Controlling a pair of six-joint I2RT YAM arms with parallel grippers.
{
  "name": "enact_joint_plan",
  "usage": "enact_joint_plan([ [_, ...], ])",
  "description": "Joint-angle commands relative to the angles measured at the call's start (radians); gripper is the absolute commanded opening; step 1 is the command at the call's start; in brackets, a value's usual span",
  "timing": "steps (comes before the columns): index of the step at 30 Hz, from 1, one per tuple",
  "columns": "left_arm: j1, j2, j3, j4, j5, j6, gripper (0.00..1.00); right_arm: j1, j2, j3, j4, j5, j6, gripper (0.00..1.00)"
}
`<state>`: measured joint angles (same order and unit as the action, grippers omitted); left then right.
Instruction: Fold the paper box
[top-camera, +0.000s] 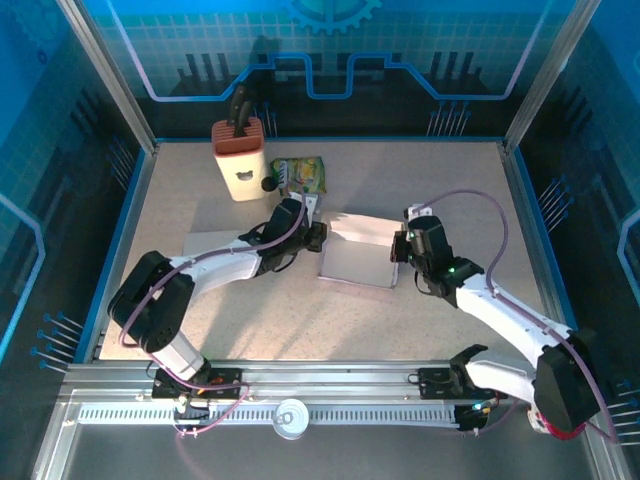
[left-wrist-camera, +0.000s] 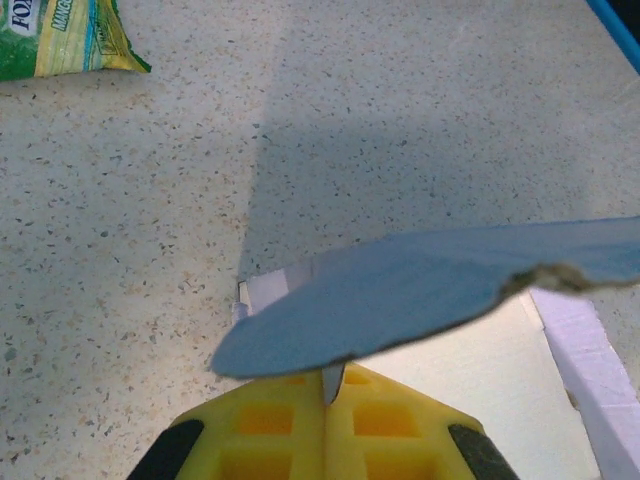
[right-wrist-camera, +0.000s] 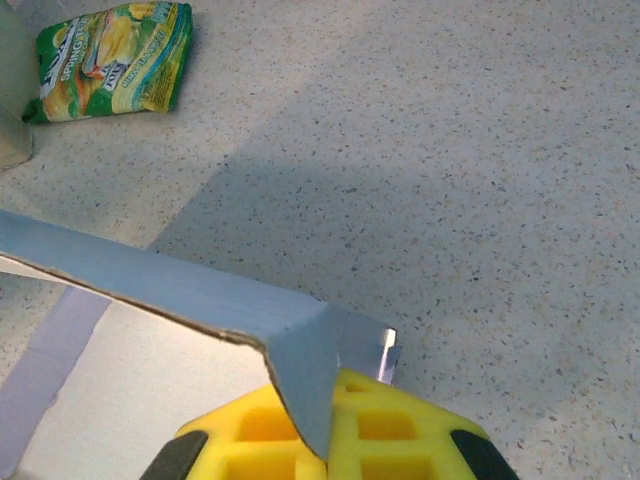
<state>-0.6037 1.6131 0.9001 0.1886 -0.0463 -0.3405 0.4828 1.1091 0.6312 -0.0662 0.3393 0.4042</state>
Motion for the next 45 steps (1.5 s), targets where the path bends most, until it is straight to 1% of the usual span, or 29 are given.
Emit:
enact_joint_plan([
  [1,-0.034,-0.04,-0.056,0.108,0.048,0.04,0.0,0.055,-0.041,-0.052,0.099,0.047,0.008,0.0],
  [9,-0.098,-0.048,-0.184,0.233,-0.032,0.04,0.0,0.174,-0.092,-0.136,0.107,0.212,0.031,0.0],
  [14,-0.132,-0.047,-0.259,0.322,-0.107,0.056,0.0,0.231,-0.107,-0.157,0.079,0.274,0.066,0.0],
  [18,-0.139,-0.042,-0.279,0.333,-0.14,0.057,0.0,0.279,-0.127,-0.156,0.029,0.344,0.095,0.0],
  [20,-0.139,-0.097,-0.281,0.299,-0.148,0.046,0.0,0.281,-0.129,-0.151,0.021,0.367,0.09,0.0],
  [21,-0.14,-0.132,-0.275,0.258,-0.16,0.038,0.09,0.281,-0.126,-0.143,0.018,0.37,0.079,0.0],
  [22,-0.139,-0.174,-0.265,0.204,-0.175,0.036,0.2,0.281,-0.12,-0.136,0.017,0.372,0.062,0.0],
  [24,-0.126,-0.238,-0.246,0.109,-0.185,0.051,0.33,0.28,-0.109,-0.125,0.019,0.365,0.04,0.0],
  [25,-0.108,-0.268,-0.247,0.078,-0.167,0.056,0.41,0.276,-0.105,-0.121,0.024,0.353,0.03,0.0],
  [26,-0.081,-0.294,-0.248,0.05,-0.139,0.06,0.47,0.274,-0.098,-0.116,0.026,0.343,0.022,0.0],
  [28,-0.027,-0.333,-0.248,-0.002,-0.077,0.068,0.51,0.269,-0.085,-0.105,0.02,0.341,0.019,0.0],
  [29,0.004,-0.35,-0.25,-0.013,-0.016,0.075,0.53,0.268,-0.081,-0.102,0.02,0.338,0.019,0.0],
  [30,0.027,-0.355,-0.24,-0.028,0.042,0.09,0.53,0.267,-0.078,-0.102,0.019,0.337,0.019,0.0],
  [32,0.048,-0.343,-0.193,-0.104,0.108,0.131,0.53,0.264,-0.08,-0.101,0.014,0.333,0.023,0.0],
  [34,0.049,-0.314,-0.15,-0.159,0.148,0.176,0.53,0.261,-0.084,-0.1,0.011,0.329,0.023,0.0],
  [36,0.049,-0.274,-0.116,-0.177,0.186,0.211,0.53,0.258,-0.086,-0.096,0.009,0.32,0.021,0.0],
  [38,0.049,-0.233,-0.079,-0.195,0.223,0.242,0.49,0.255,-0.085,-0.09,0.003,0.313,0.018,0.0],
  [40,0.049,-0.215,-0.072,-0.186,0.231,0.249,0.5,0.252,-0.081,-0.084,-0.004,0.31,0.021,0.0],
  [43,0.048,-0.194,-0.058,-0.187,0.188,0.263,0.52,0.25,-0.076,-0.084,-0.003,0.305,0.018,0.0],
  [45,0.049,-0.171,-0.034,-0.21,0.158,0.281,0.49,0.249,-0.075,-0.085,-0.002,0.302,0.018,0.0],
])
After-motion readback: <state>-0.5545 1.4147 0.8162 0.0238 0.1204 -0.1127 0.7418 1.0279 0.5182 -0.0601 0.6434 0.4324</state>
